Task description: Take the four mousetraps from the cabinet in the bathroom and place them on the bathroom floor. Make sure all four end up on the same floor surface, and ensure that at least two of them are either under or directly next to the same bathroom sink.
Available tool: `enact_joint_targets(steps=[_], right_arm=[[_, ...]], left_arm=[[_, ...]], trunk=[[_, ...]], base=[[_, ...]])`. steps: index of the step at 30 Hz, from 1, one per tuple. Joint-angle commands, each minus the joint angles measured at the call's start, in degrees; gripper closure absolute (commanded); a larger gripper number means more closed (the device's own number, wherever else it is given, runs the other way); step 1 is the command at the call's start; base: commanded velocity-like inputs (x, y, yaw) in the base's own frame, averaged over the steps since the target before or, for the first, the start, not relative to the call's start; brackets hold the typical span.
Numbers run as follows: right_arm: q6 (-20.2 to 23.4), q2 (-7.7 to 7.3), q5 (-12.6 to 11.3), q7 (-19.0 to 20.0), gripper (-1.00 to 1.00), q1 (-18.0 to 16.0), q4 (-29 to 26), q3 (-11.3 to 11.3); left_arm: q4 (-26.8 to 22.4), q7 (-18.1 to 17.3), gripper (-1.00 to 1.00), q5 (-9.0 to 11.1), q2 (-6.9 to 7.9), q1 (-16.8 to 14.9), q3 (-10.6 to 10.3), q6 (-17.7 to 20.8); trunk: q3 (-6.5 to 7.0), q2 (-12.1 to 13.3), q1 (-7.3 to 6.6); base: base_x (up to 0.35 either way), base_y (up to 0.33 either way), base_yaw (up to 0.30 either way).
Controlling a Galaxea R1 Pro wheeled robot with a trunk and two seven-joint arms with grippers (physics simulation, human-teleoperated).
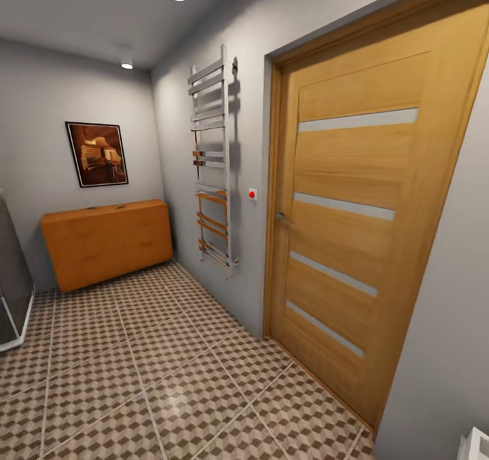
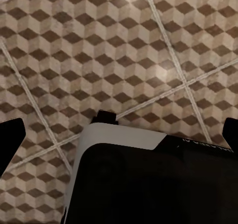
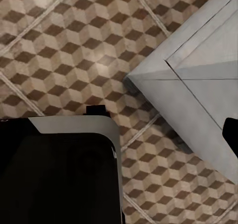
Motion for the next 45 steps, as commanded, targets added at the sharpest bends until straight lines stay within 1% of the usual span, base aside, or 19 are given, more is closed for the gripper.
enact_joint_targets(steps=[1,45], right_arm=[[-0.34,0.00,0.15,-0.09,-1.00,-0.07,0.15,-0.20],[-0.32,0.04,0.15,-0.09,-1.00,-0.07,0.15,-0.20]], left_arm=[[0.07,0.06,-1.00,0.14,-0.01,-0.06,0.31,-0.18],[0.07,0.06,-1.00,0.14,-0.02,-0.06,0.31,-0.18]], trunk=[[-0.09,-0.06,0.01],[-0.09,-0.06,0.01]], base=[[0.000,0.000,0.277],[0.000,0.000,0.278]])
